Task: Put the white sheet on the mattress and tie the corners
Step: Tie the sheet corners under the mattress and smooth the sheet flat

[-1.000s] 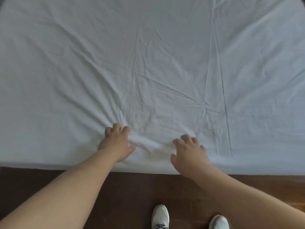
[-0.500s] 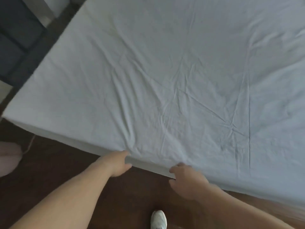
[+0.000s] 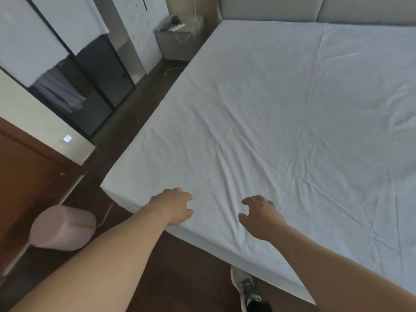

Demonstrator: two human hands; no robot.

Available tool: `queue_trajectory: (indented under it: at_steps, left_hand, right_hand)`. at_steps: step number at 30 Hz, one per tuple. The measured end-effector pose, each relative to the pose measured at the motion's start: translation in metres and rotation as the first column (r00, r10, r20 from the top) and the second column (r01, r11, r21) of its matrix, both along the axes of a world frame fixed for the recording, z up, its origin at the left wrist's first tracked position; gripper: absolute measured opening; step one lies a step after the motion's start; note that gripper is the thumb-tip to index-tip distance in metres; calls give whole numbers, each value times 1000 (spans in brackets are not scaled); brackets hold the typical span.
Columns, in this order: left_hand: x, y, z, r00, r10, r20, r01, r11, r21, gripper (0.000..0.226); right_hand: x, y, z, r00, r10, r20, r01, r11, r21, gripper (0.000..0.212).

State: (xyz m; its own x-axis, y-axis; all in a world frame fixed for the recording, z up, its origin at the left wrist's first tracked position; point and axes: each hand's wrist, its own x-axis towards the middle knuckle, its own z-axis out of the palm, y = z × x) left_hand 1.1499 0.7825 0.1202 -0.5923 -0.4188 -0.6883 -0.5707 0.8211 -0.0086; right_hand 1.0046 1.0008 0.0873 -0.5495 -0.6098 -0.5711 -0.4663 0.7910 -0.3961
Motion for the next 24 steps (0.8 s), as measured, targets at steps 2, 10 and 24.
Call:
queue_trajectory:
  at_steps: [2,10,24]
  left_hand:
    - [-3,-29,-1,999,-3,45,4,1000,-23,62]
    - [-28,-122,-54,982,-52,181,46,998,36,65]
    - [55,-368,-153,963,-235,132,220,969,115,70]
  right_hand:
    - [3,-26,-7,1000,-6,-9,6,999,34,57]
    - [7,-150,-69,991,-11,134,2,998,61,61]
    - [119,-353,-149,947,-320,-5,312,918,245,54]
